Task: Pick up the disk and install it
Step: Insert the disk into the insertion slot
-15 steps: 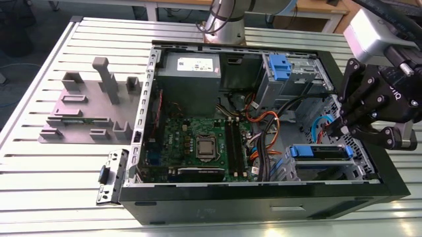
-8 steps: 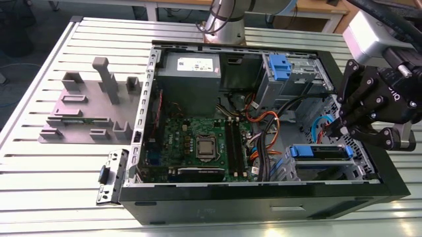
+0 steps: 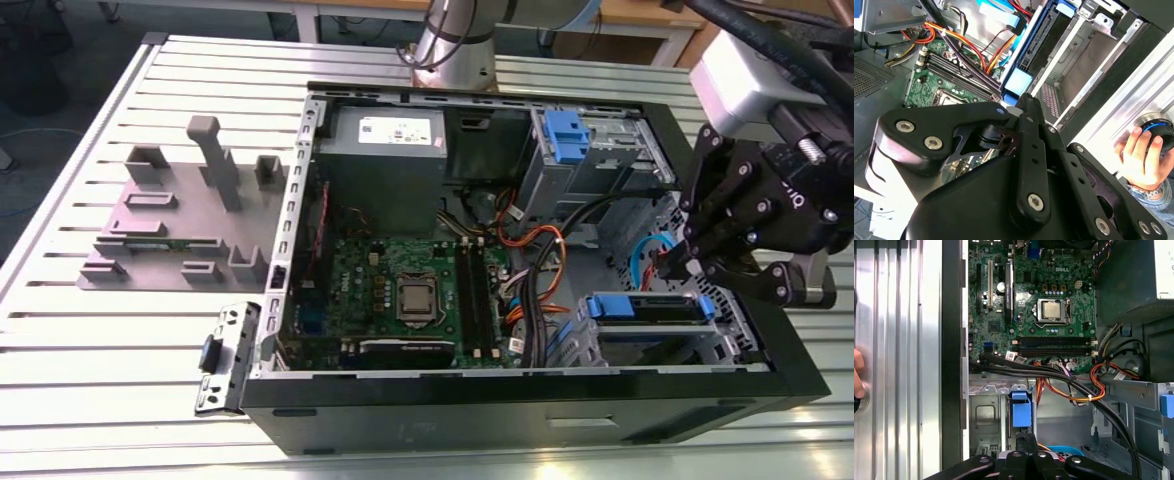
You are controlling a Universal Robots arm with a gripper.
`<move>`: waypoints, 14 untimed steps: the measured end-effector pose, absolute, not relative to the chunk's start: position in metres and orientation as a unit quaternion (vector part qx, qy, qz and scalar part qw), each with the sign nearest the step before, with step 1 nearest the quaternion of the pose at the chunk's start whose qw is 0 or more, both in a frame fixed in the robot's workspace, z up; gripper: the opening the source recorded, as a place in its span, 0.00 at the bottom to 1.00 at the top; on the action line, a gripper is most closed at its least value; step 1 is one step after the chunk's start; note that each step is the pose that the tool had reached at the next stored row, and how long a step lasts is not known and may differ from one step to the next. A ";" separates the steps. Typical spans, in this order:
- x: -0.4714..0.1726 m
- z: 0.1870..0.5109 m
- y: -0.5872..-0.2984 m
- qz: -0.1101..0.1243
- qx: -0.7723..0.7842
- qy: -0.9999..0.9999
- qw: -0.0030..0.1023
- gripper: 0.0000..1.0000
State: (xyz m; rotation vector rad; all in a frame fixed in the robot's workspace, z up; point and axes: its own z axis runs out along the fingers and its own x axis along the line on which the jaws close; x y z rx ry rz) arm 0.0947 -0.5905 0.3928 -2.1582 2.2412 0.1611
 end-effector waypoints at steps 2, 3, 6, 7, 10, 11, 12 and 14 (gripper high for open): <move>0.095 0.392 -0.591 0.052 -0.693 0.719 0.013 0.10; 0.095 0.392 -0.591 0.052 -0.693 0.719 0.013 0.10; 0.095 0.392 -0.591 0.052 -0.693 0.719 0.013 0.10; 0.095 0.392 -0.591 0.052 -0.693 0.719 0.013 0.10; 0.095 0.391 -0.591 0.052 -0.693 0.719 0.013 0.10; 0.095 0.390 -0.591 0.052 -0.693 0.719 0.013 0.10; 0.095 0.390 -0.590 0.052 -0.693 0.719 0.013 0.10; 0.095 0.390 -0.590 0.052 -0.693 0.719 0.013 0.10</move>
